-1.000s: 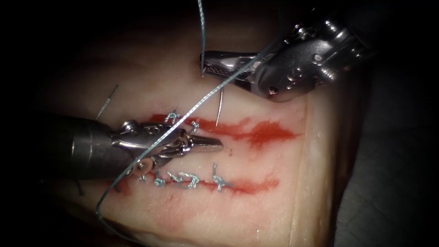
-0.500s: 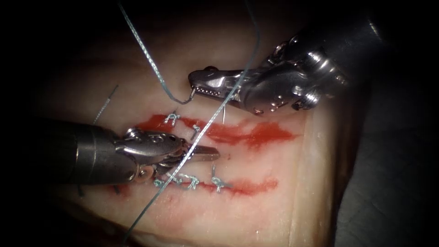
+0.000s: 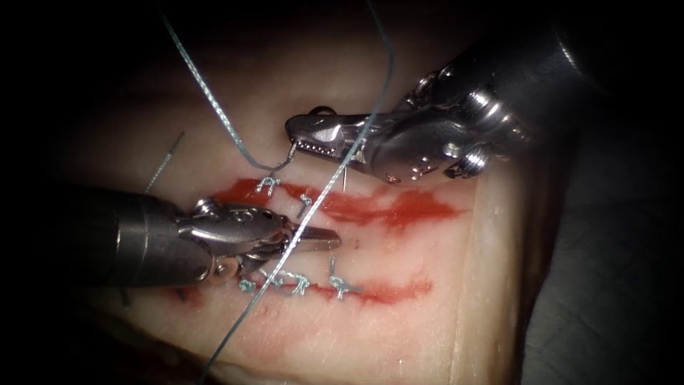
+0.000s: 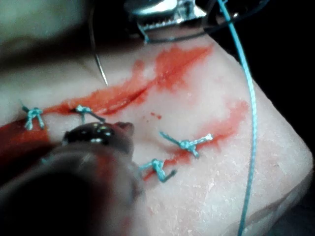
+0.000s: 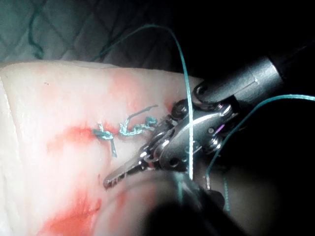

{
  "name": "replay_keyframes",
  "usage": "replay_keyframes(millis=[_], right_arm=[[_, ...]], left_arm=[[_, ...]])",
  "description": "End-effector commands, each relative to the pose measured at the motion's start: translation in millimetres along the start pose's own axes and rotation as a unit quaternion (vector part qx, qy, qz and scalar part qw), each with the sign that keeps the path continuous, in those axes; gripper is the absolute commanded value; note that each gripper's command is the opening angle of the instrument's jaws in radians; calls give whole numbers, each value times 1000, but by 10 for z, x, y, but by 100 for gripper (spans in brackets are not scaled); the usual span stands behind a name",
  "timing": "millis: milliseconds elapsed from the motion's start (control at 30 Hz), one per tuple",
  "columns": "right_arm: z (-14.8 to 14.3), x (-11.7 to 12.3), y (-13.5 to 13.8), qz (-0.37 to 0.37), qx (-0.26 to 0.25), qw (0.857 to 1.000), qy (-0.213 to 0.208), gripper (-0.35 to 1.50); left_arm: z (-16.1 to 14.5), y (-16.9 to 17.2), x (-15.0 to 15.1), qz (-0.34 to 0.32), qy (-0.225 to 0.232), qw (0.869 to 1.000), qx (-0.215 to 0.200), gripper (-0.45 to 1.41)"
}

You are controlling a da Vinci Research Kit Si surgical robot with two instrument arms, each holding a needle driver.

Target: Wound Closure

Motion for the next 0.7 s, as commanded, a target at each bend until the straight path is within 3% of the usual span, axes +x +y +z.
replay_keyframes(millis=[33, 700], right_arm=[[11, -1, -2, -2, 2, 1000, 1, -35], [16, -1, 12, -15, -7, 1000, -3, -35]], left_arm=[[7, 2, 0, 0, 0, 1000, 0, -45], [7, 2, 0, 0, 0, 1000, 0, -45]])
